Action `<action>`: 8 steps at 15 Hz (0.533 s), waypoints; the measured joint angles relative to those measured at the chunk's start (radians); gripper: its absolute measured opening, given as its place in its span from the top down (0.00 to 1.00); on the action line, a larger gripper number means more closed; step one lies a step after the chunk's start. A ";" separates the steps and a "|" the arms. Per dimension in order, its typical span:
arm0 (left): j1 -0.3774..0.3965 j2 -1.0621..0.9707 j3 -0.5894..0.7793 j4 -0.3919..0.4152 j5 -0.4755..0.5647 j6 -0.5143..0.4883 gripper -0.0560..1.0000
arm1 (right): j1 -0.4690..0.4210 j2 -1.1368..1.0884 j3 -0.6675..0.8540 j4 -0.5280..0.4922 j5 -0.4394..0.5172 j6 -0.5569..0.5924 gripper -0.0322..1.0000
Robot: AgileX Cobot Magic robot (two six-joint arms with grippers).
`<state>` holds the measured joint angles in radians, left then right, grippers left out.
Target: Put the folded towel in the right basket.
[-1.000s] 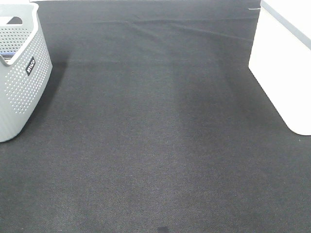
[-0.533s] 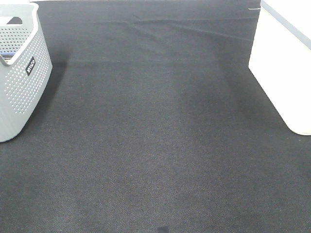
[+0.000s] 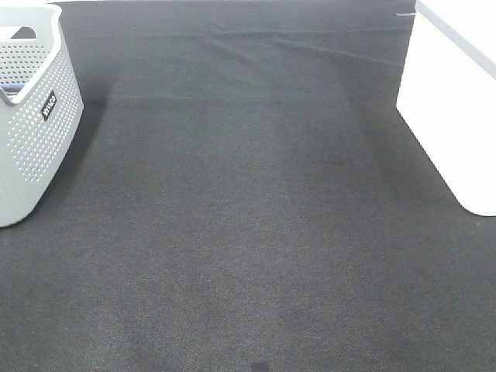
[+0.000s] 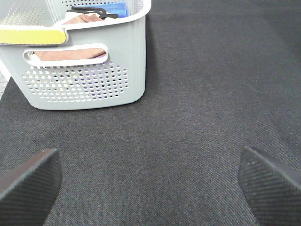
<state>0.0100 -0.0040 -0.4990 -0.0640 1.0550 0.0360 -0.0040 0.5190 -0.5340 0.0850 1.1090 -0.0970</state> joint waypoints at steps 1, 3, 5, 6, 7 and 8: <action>0.000 0.000 0.000 0.000 0.000 0.000 0.03 | 0.000 -0.068 0.007 -0.002 -0.013 -0.005 0.22; 0.000 0.000 0.000 0.000 0.000 0.000 0.03 | 0.000 -0.198 0.011 -0.002 -0.022 -0.009 0.22; 0.000 0.000 0.000 0.000 0.000 0.000 0.03 | 0.000 -0.313 0.023 -0.002 -0.036 -0.010 0.22; 0.000 0.000 0.000 0.000 0.000 0.000 0.03 | 0.000 -0.384 0.023 -0.002 -0.040 -0.019 0.22; 0.000 0.000 0.000 0.000 0.000 0.000 0.03 | 0.000 -0.421 0.023 -0.002 -0.040 -0.025 0.22; 0.000 0.000 0.000 0.000 0.000 0.000 0.03 | 0.000 -0.454 0.023 -0.002 -0.040 -0.030 0.22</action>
<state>0.0100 -0.0040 -0.4990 -0.0640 1.0550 0.0360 -0.0040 0.0650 -0.5110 0.0830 1.0690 -0.1270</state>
